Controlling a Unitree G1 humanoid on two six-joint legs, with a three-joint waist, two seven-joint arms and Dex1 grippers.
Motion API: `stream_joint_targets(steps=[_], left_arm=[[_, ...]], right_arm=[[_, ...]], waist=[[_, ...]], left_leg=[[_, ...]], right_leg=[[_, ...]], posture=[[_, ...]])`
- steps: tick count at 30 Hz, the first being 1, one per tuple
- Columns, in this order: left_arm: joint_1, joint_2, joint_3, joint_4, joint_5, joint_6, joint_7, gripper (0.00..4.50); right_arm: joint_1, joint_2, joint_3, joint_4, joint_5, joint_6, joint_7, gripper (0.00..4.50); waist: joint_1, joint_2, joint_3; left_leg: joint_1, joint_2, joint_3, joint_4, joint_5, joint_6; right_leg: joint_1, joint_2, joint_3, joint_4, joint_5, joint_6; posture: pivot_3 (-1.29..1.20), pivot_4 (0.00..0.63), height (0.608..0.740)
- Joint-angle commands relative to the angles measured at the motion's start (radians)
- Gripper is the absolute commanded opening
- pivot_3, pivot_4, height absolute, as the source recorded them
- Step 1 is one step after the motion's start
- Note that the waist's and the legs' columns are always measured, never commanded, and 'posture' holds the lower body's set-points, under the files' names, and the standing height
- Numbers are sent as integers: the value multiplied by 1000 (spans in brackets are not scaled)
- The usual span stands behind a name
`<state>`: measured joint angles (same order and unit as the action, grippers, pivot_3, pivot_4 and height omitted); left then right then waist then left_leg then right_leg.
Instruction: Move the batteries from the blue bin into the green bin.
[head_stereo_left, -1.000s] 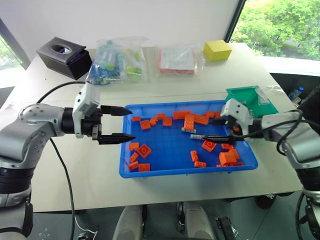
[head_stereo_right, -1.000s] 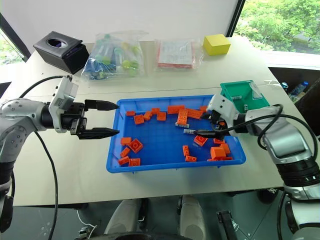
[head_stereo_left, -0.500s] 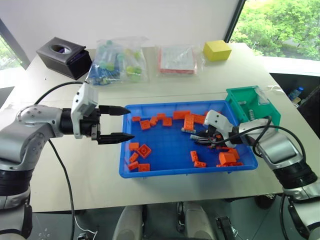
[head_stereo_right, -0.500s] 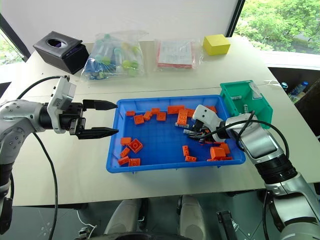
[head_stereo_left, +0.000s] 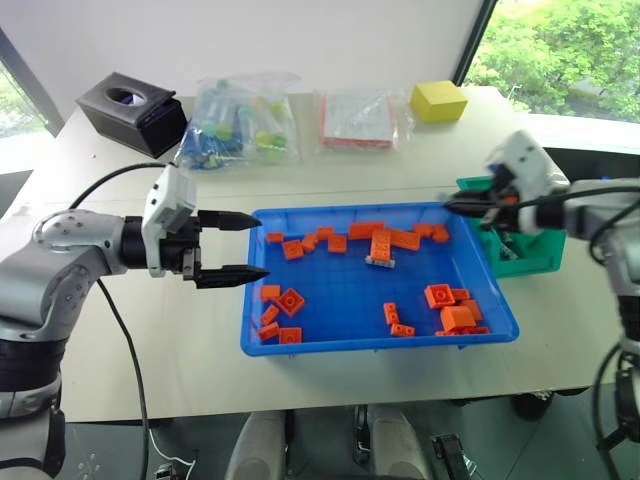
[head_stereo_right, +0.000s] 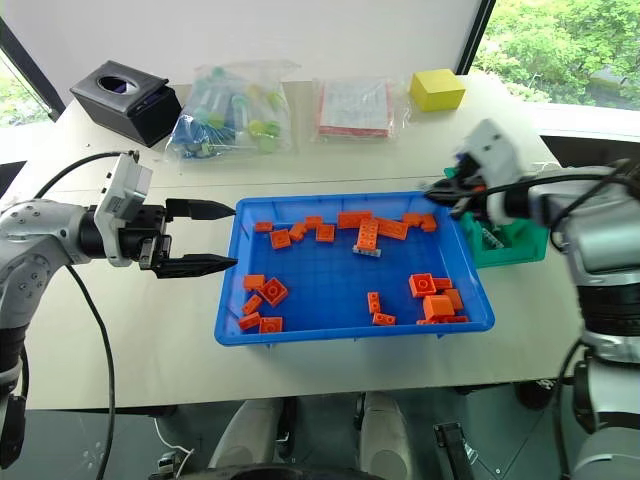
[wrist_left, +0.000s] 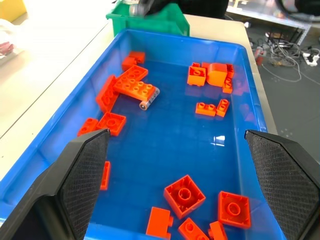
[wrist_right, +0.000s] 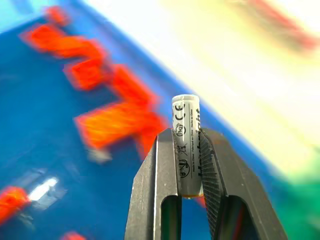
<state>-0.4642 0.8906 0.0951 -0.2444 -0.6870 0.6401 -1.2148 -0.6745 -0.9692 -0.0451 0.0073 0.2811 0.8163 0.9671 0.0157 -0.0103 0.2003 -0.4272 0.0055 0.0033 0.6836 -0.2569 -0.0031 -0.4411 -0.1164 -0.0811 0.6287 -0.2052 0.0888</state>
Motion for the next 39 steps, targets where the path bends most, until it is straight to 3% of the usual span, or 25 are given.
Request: stream_joint_targets(steps=[1, 9, 10, 14, 20, 25, 27, 29, 30, 34, 39], left_arm=[[-26, -6, 17, 2, -1, -25, -1, 4500], [-49, -17, 4, 16, 4, -31, -10, 4500], [-50, -18, 3, 17, 5, -32, -12, 4500], [-51, -19, 1, 16, 6, -32, -14, 4500], [-39, -16, 12, 0, 4, -25, -5, 4500], [-21, -13, 20, -19, -1, -18, 6, 4500], [-18, -13, 24, -23, -5, -13, 10, 4500], [-15, -10, 28, -23, -6, -12, 9, 4500], [-14, -9, 29, -22, -7, -11, 9, 4500], [-15, -10, 29, -25, -10, -7, 16, 4500], [-8, -13, 33, -38, -21, 1, 28, 4500]], right_arm=[[28, -59, -51, 81, -47, -67, -34, 42], [144, -81, -86, 91, -65, -116, -73, 42], [137, -72, -86, 95, -66, -123, -85, 1082], [83, -40, -67, 105, -81, -143, -130, 2947], [-19, 96, -32, -75, -35, 32, -223, 2947], [-75, 451, -134, -250, 53, 494, -463, 2947], [-88, 615, -192, -296, 47, 664, -554, 3511], [-92, 708, -222, -312, 20, 752, -618, 4209], [-89, 737, -223, -311, 4, 776, -646, 4439], [-91, 809, -239, -284, -19, 798, -734, 4439], [-101, 813, -238, -277, -27, 798, -774, 4439]], waist=[[-4, 0, 0], [-9, 1, 0], [-9, 0, 0], [-9, 0, 0], [-9, 0, 0], [-11, 0, 0], [-6, 0, 0], [-1, 0, 0], [1, 0, 0], [-4, 0, 0], [-15, 1, 0]], left_leg=[[0, 0, 0, 0, 0, 0], [1, 1, 1, 0, 0, 0], [1, 1, 1, 0, 0, 0], [1, 1, 1, 0, 0, 0], [1, 1, 1, 0, 0, 0], [1, 2, 0, 0, 0, 0], [1, 2, -1, 0, 0, 0], [0, 1, -1, 0, 0, 0], [0, 1, -2, 0, 0, 0], [0, -2, -2, 0, 0, 0], [1, -2, -3, -1, 0, 0]], right_leg=[[0, 0, 0, 0, 0, 0], [-1, 0, 0, 2, 0, 0], [-1, 0, 1, 2, 0, 0], [-1, 0, 1, 2, 0, 0], [-1, 0, 1, 2, 0, 0], [-1, 1, 0, 3, 0, 0], [-1, 2, 0, 3, 1, 0], [-1, 2, 0, 4, 1, 0], [-1, 2, 0, 4, 1, 0], [0, -1, 0, 2, 1, 0], [-1, 0, 0, 4, 0, 0]], posture=[[0, 150, 692], [0, 150, 692], [0, 150, 692], [0, 150, 692], [0, 150, 692], [0, 150, 692], [0, 150, 692], [0, 150, 692], [0, 150, 692], [0, 150, 692], [0, 150, 692]])
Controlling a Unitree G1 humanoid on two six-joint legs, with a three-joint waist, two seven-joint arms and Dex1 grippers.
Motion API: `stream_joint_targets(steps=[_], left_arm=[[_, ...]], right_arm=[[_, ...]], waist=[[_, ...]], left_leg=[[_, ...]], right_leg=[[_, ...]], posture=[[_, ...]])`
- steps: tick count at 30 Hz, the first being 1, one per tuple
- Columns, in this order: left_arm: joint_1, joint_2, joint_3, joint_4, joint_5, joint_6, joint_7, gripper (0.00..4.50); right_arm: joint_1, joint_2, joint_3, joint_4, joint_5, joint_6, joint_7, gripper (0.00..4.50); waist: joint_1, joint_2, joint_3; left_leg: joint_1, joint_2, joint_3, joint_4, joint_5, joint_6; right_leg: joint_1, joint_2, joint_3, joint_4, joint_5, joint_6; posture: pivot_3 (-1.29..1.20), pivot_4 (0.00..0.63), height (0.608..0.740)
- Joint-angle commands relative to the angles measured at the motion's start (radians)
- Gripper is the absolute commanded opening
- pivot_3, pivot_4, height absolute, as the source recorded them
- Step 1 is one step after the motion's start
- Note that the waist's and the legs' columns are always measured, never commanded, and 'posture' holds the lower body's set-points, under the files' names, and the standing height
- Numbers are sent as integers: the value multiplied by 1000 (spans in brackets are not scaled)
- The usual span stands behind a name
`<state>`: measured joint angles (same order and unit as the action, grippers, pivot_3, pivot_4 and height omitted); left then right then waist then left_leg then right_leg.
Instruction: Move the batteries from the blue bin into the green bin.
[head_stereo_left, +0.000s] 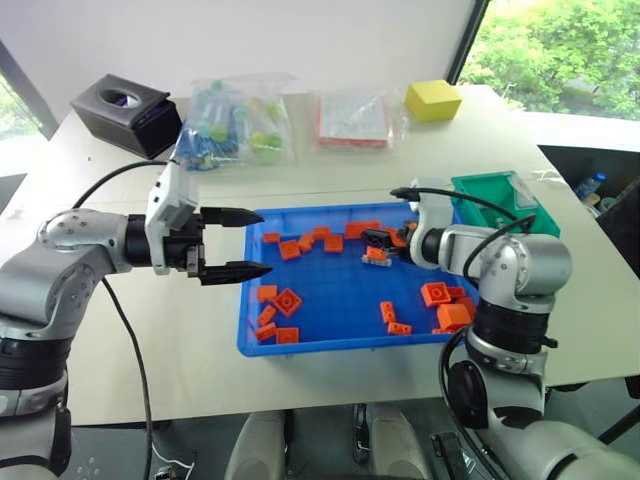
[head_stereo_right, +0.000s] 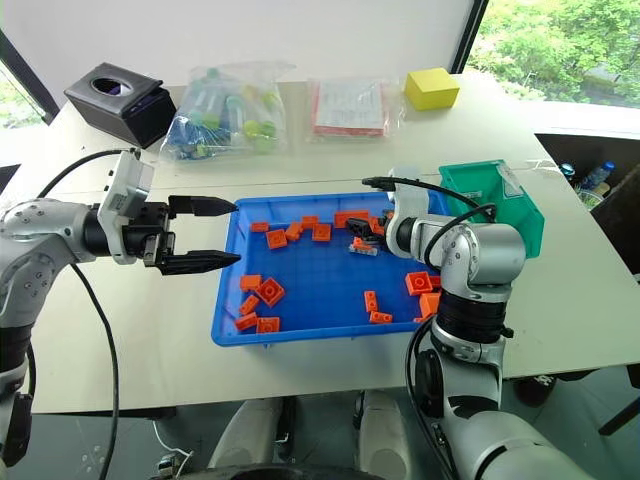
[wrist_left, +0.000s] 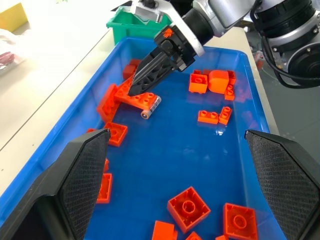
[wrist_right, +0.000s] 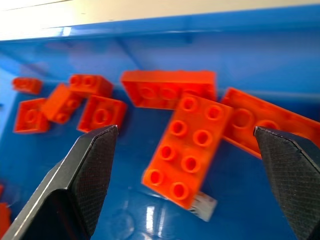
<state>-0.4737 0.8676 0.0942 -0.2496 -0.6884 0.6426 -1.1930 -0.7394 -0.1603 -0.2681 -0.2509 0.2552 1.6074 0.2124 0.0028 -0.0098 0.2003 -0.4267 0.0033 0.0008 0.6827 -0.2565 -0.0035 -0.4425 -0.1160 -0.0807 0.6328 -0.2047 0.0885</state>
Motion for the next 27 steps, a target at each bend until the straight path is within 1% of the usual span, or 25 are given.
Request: stream_joint_targets(steps=[1, 4, 9, 17, 26, 27], left_arm=[[4, 10, 36, -36, -21, 0, 8, 4500], [9, 7, 37, -39, -21, -1, 13, 4500], [7, 4, 38, -40, -24, 0, 23, 4500], [12, 2, 38, -46, -29, -3, 33, 4500], [-4, 0, 30, -39, -32, -6, 34, 4500], [-5, 0, 30, -38, -32, -6, 33, 4500]], right_arm=[[-36, 8, -22, -16, 4, 7, -22, 4439], [-42, 37, -43, -1, 14, 7, -34, 4439], [-63, 80, -53, 10, 19, 7, -54, 4439], [-38, 121, -66, 29, 32, 7, -78, 4439], [-12, 121, -27, 88, 23, -15, -85, 4439], [-11, 121, -23, 96, 22, -22, -85, 4213]], waist=[[-6, 0, 0], [-16, 0, 0], [-19, 0, 0], [-17, 0, 0], [-18, 0, 0], [-19, 0, 0]], left_leg=[[0, 0, 0, 0, 0, 0], [0, 0, 0, 0, 0, 0], [0, 0, 0, 0, 0, 0], [0, 1, -1, 0, 0, 0], [0, 1, -1, 0, 0, 0], [0, 1, -1, 0, 0, 0]], right_leg=[[0, 0, 0, 0, 0, 0], [0, 0, 0, 0, 0, 0], [0, 1, 0, 0, 0, 0], [0, 0, 0, 0, 0, 0], [0, 1, 0, 0, 0, 0], [0, 1, 0, 0, 0, 0]], posture=[[0, 150, 692], [0, 150, 692], [0, 150, 692], [0, 150, 692], [0, 150, 692], [0, 150, 692]])
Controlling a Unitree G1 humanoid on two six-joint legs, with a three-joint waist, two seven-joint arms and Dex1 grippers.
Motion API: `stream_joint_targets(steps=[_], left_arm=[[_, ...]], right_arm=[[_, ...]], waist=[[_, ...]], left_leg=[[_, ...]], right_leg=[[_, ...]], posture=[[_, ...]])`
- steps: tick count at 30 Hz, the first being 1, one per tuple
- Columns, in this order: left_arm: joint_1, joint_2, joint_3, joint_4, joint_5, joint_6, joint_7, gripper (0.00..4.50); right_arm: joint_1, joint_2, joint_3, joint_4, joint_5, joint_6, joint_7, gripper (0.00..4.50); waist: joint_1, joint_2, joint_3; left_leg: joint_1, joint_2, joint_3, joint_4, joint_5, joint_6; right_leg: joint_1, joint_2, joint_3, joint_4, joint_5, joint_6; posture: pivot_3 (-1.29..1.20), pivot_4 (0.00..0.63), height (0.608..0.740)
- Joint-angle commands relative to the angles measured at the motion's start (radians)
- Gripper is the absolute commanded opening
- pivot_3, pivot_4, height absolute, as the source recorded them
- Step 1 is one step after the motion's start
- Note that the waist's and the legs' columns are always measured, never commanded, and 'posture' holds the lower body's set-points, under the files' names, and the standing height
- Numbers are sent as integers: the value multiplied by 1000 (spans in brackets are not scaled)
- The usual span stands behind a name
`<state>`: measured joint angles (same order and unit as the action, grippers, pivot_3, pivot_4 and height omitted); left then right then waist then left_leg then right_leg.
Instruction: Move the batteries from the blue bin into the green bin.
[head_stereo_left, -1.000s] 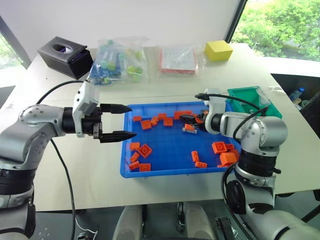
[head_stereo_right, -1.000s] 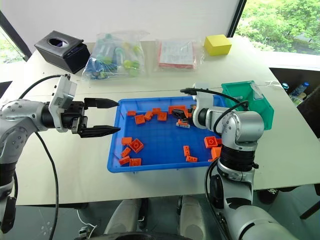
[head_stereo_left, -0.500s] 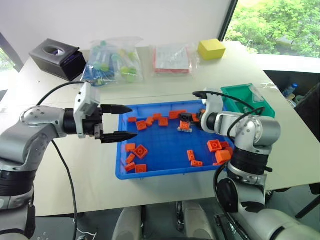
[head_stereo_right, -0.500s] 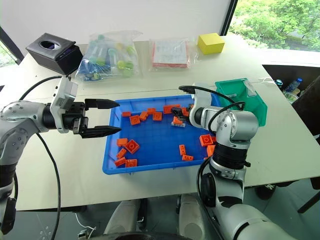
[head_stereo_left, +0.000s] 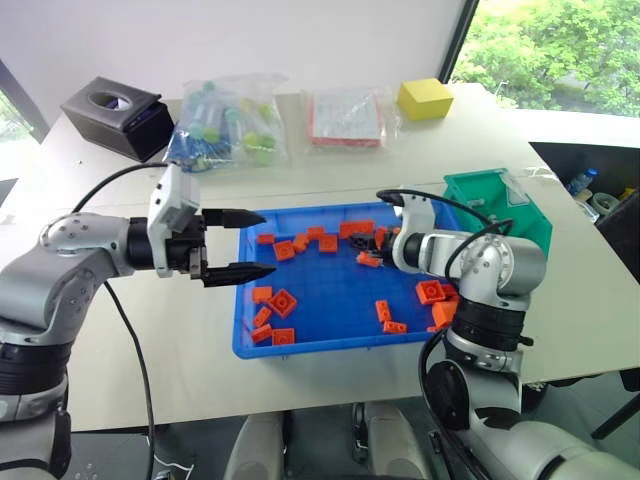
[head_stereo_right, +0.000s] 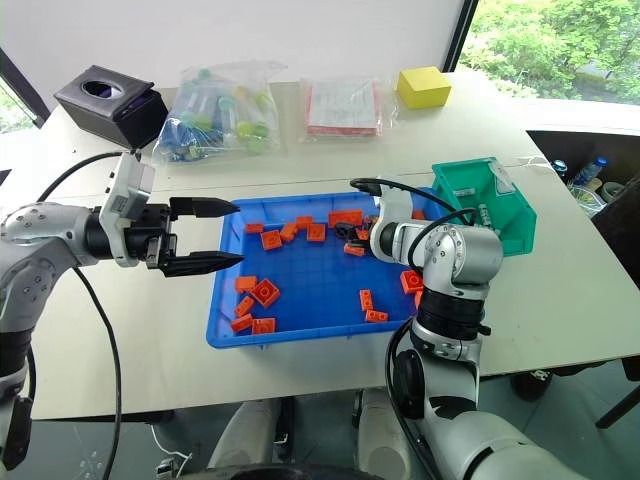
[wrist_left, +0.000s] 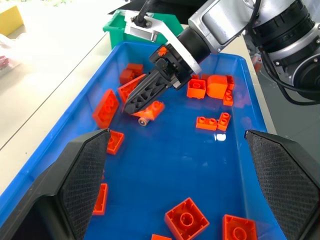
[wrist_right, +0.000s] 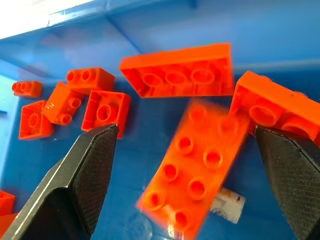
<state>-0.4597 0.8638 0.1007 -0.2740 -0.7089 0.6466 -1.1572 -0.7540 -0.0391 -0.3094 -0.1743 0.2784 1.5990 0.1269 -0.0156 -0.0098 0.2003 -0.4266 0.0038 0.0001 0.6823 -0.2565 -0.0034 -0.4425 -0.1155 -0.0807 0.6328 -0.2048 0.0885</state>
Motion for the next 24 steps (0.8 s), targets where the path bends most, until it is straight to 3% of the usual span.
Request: stream_joint_targets(steps=[1, 2, 8, 9, 16, 18, 20, 21, 23, 24], left_arm=[[-19, 4, 24, -14, -12, -10, -3, 4500], [-19, 4, 25, -14, -12, -10, -3, 4500], [-23, 4, 24, -9, -9, -13, -4, 4500], [-25, 3, 23, -8, -8, -15, -5, 4500], [-30, -5, 19, -8, -6, -16, 0, 4500], [-30, -7, 18, -9, -5, -18, 1, 4500], [-30, -9, 19, -9, -4, -18, 2, 4500], [-29, -9, 19, -9, -4, -18, 1, 4500], [-26, -9, 20, -10, -4, -19, 0, 4500], [-25, -9, 20, -10, -3, -20, -1, 4500]], right_arm=[[4, -1, 21, 24, -1, -22, 0, 3915], [4, -3, 24, 28, -1, -29, 0, 3631], [-20, -22, 27, 29, 12, -35, 13, 475], [-28, -21, 25, 27, 15, -32, 15, 222], [-85, 17, 18, 15, 41, -19, 30, 222], [-80, -23, 69, -4, 51, -34, 56, 222], [-64, -145, 139, -84, 102, -57, 149, 222], [-54, -214, 175, -127, 131, -82, 207, 439], [-30, -339, 230, -199, 190, -141, 326, 1018], [-1, -433, 269, -250, 214, -216, 428, 1537]], waist=[[-1, 0, 0], [-1, 0, 0], [0, 0, 0], [-1, 0, 0], [-2, 0, 0], [-2, 0, 0], [5, 1, 1], [8, 1, 1], [8, 1, 1], [8, 1, 1]], left_leg=[[0, 0, 0, 0, 0, 0], [0, 0, 0, 0, 0, 0], [0, 0, 0, 0, 0, 0], [0, 0, 0, 0, 0, 0], [0, 0, 0, 0, 0, 0], [0, 0, 0, -1, 0, 0], [-1, 0, 0, -1, 0, 0], [-1, 0, -1, -1, 0, 0], [-1, -1, -2, -1, 0, 0], [-1, -1, -2, -1, 0, 0]], right_leg=[[0, 0, 0, 0, 0, 0], [0, 0, 0, 0, 0, 0], [0, 0, 0, 0, 0, 0], [0, 0, 0, 0, 0, 0], [0, 0, 0, 0, 0, 0], [0, 0, 0, 0, 0, 0], [0, 0, 0, -1, 0, 0], [0, 0, 0, -1, 0, 0], [0, -1, 0, -2, -1, 2], [1, -1, 0, -3, -1, 2]], posture=[[0, 150, 692], [0, 150, 692], [0, 150, 692], [0, 150, 692], [0, 150, 692], [0, 150, 692], [0, 150, 692], [0, 150, 692], [0, 150, 692], [0, 150, 692]])
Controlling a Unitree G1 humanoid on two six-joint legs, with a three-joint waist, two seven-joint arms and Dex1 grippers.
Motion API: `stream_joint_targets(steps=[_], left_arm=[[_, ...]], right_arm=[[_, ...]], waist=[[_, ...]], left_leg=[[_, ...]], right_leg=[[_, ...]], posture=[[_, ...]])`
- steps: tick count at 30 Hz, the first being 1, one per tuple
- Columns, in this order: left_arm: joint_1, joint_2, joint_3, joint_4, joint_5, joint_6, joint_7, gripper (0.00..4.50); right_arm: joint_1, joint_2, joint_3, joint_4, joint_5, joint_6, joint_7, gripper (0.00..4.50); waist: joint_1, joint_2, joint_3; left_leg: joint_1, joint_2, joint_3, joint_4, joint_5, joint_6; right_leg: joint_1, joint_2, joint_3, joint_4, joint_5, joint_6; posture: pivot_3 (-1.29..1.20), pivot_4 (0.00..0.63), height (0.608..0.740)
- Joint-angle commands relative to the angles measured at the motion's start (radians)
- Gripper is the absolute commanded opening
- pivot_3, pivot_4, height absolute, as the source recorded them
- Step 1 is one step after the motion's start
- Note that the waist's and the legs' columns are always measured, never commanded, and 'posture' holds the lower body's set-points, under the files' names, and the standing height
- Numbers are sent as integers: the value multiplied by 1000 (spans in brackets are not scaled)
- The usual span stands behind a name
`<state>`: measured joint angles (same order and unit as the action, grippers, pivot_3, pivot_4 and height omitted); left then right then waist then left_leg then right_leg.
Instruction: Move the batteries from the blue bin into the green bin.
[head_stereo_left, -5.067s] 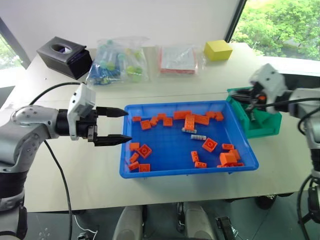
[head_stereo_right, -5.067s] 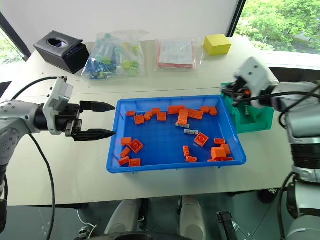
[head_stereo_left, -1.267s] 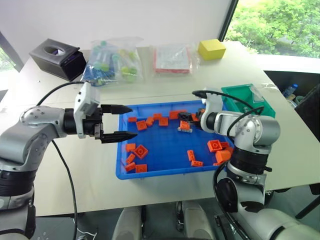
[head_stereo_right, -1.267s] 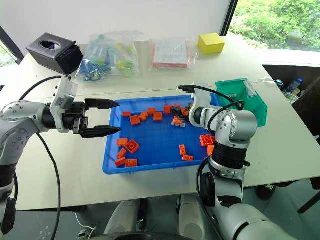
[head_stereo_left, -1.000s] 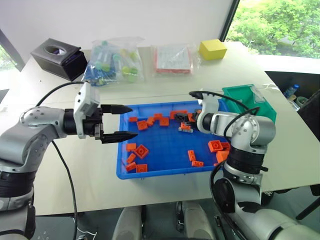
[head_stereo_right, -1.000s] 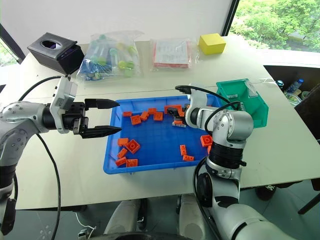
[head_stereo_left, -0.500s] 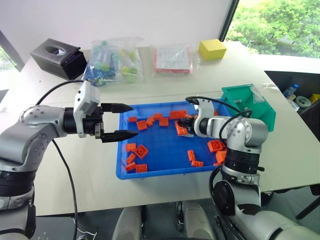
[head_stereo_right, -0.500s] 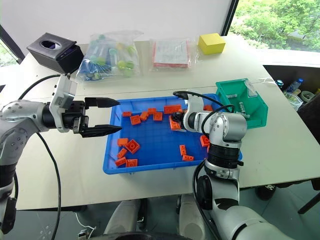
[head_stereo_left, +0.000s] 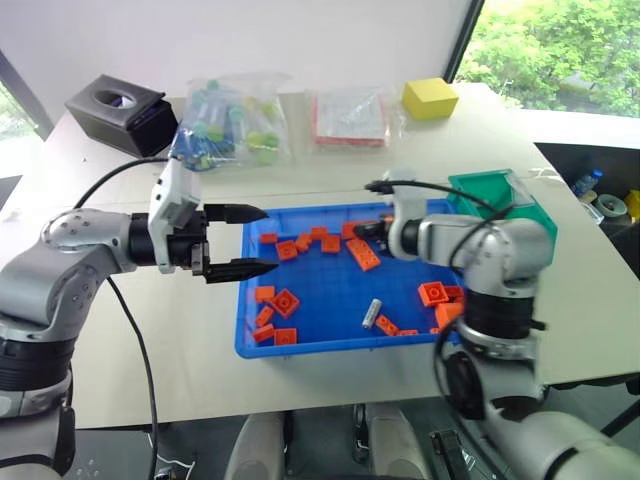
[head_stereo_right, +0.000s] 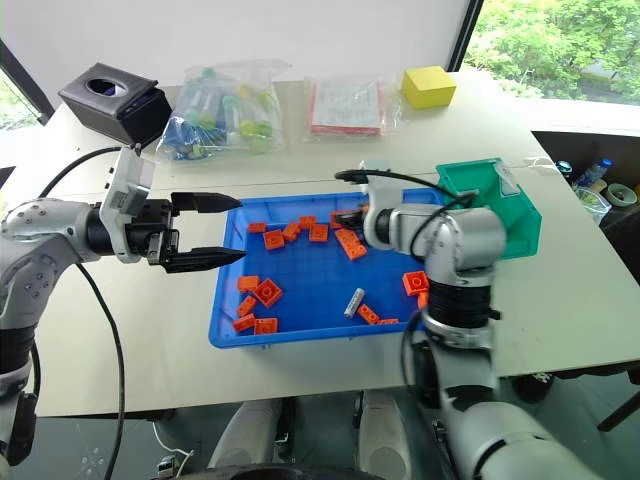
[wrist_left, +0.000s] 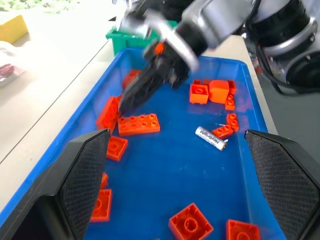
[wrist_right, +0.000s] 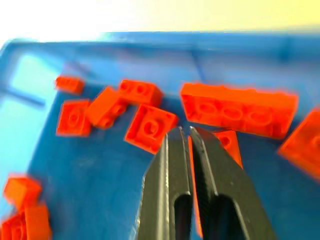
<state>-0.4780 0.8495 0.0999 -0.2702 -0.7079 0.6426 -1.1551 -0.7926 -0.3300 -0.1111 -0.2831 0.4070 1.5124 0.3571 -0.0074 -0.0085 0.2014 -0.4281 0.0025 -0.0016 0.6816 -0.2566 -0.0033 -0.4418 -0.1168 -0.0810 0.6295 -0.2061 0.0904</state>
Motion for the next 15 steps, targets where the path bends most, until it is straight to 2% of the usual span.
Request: stream_joint_targets(steps=[1, 3, 6, 8, 11, 15], left_arm=[[-4, 5, 21, -14, -4, -16, -4, 4500], [-2, 5, 22, -14, -4, -17, -5, 4500], [-6, 1, 14, -11, -1, -19, -8, 4500], [-13, -1, 9, -7, 2, -21, -10, 4500], [-27, -4, 4, -1, 3, -21, -12, 4500], [-28, -4, 5, 2, 5, -25, -14, 4500]], right_arm=[[70, -227, 105, -182, 96, -214, 292, 1996], [124, -348, 150, -210, 96, -354, 417, 3000], [216, -535, 228, -160, 5, -677, 644, 3000], [248, -618, 276, -99, -62, -885, 771, 3000], [218, -645, 338, 39, -163, -1122, 857, 3000], [156, -622, 408, 201, -282, -1422, 950, 3000]], waist=[[-1, 0, 0], [-5, -1, 0], [-9, -1, 1], [-6, -2, 1], [-8, -2, 1], [-5, -2, 1]], left_leg=[[0, 0, 0, 0, 0, 0], [0, -1, 0, -1, -1, 1], [1, 0, 1, -1, -1, 2], [1, 0, 1, -1, -1, 2], [1, 0, 2, 0, -1, 1], [1, 1, 3, 1, -1, 1]], right_leg=[[0, 0, 0, -1, 0, 1], [1, -1, 0, -1, -1, 2], [0, 0, 0, -1, -1, 2], [0, 0, 0, -1, -2, 3], [0, -1, 0, -1, -3, 5], [0, -1, 0, 0, -3, 4]], posture=[[0, 150, 692], [0, 150, 692], [0, 150, 692], [0, 150, 692], [0, 150, 692], [0, 150, 692]])
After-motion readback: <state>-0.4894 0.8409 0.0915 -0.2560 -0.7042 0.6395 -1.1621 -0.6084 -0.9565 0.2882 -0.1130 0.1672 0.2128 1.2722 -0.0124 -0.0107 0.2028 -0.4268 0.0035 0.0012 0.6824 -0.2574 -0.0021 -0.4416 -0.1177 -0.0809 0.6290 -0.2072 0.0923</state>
